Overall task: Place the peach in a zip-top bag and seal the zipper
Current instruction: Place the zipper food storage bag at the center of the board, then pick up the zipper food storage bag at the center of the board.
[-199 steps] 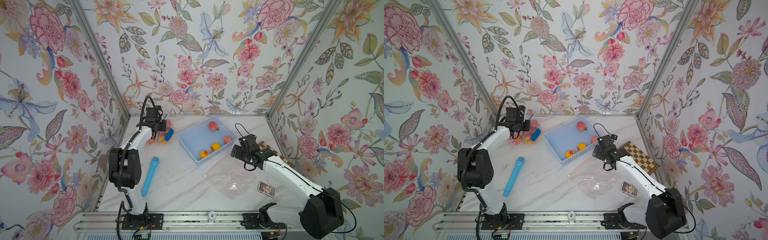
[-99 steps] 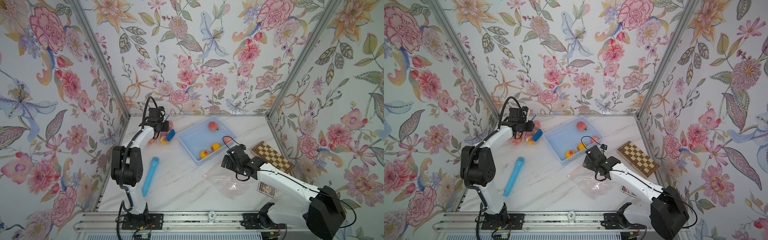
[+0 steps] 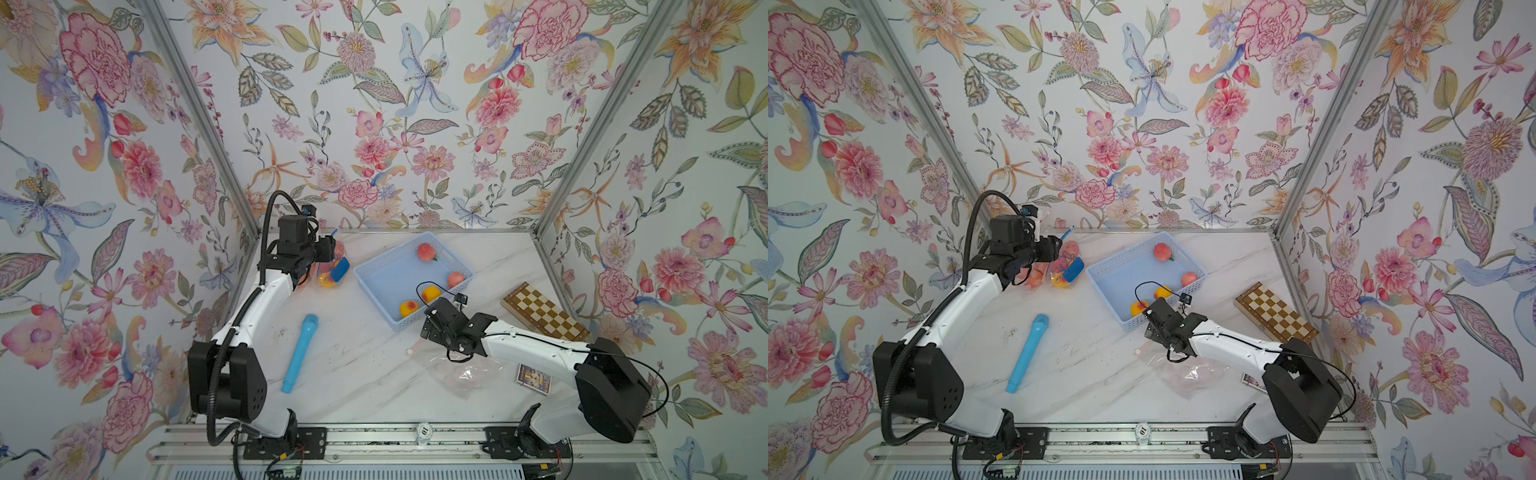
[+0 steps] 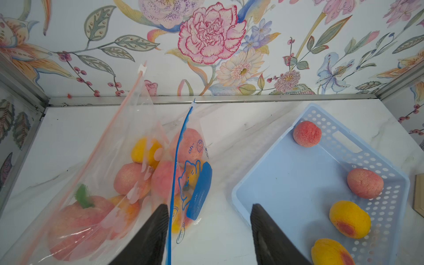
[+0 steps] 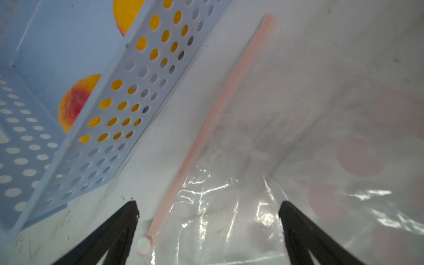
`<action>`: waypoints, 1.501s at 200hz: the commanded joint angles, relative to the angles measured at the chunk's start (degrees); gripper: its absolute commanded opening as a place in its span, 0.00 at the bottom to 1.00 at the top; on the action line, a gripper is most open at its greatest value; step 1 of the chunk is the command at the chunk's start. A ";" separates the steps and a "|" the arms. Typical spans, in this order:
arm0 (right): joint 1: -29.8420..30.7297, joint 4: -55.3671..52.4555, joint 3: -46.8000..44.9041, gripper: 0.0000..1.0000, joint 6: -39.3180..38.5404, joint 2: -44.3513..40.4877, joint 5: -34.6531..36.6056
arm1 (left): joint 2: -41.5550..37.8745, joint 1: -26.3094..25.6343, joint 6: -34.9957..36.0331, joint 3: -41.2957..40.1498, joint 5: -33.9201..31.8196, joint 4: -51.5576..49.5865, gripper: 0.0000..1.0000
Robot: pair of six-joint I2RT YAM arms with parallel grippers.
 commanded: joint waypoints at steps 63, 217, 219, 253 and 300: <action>-0.09 -0.40 3.44 0.99 1.71 7.85 3.83 | -8.12 -0.28 -3.56 -6.27 0.80 4.92 0.74; -0.51 1.73 -0.23 0.20 -1.35 8.33 2.33 | -7.94 -0.52 -4.35 -7.25 2.21 6.24 0.80; -0.54 1.88 -0.35 0.20 -1.51 8.15 2.33 | -7.95 -0.52 -4.35 -7.24 2.21 6.30 0.80; -0.95 3.99 -1.99 0.02 -3.73 5.48 2.15 | -8.47 -0.60 -4.44 -7.63 2.11 6.59 0.81; -1.10 6.55 -4.76 0.00 -8.71 -0.58 2.68 | -9.68 -0.60 -4.69 -8.63 3.30 7.90 0.81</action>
